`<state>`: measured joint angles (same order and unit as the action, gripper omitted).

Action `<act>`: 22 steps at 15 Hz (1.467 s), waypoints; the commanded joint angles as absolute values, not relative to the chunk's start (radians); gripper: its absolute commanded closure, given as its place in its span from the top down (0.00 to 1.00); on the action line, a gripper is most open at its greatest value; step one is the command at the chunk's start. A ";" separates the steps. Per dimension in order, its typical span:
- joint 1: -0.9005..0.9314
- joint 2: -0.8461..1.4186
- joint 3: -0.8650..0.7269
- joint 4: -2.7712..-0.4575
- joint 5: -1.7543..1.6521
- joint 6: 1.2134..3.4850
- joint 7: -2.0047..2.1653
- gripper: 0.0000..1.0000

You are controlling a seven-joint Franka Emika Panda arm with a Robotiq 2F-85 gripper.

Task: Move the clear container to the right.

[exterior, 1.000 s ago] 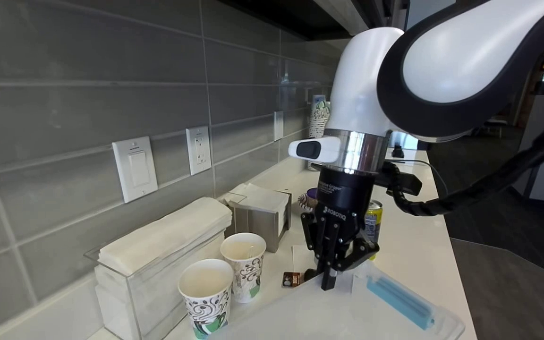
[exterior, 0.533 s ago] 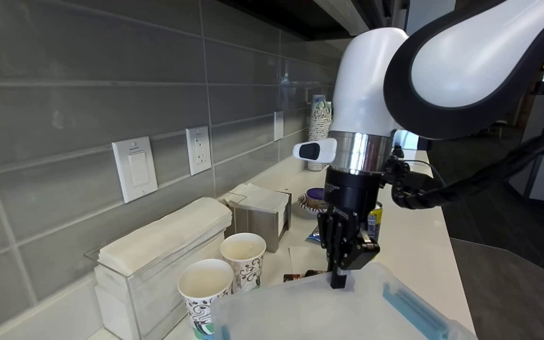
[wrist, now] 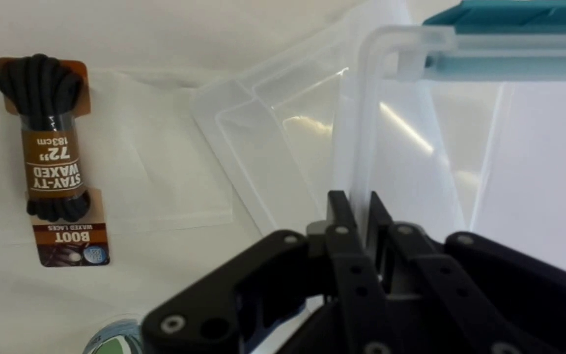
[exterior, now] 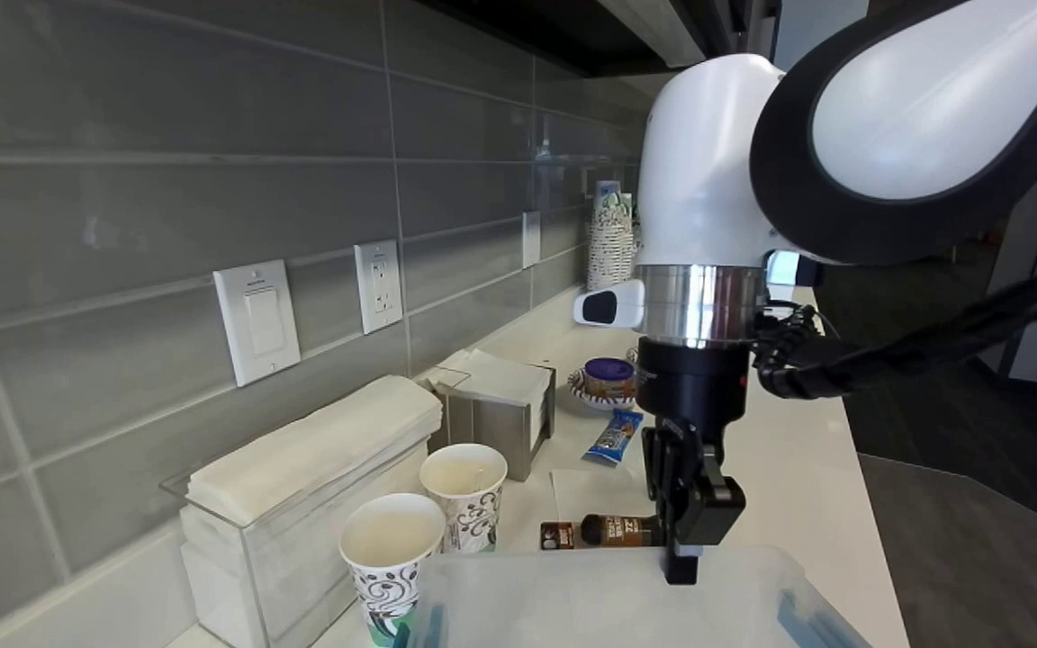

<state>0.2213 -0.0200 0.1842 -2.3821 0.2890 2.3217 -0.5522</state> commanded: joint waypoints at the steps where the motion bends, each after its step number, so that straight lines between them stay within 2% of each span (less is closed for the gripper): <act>1: 0.231 -0.039 0.202 -2.408 0.323 2.286 -0.531 0.03; 12: 0.224 -0.185 0.160 -2.421 0.385 2.211 -0.624 0.03; 22: 0.115 -0.381 -0.025 -2.419 0.269 2.064 -0.573 0.03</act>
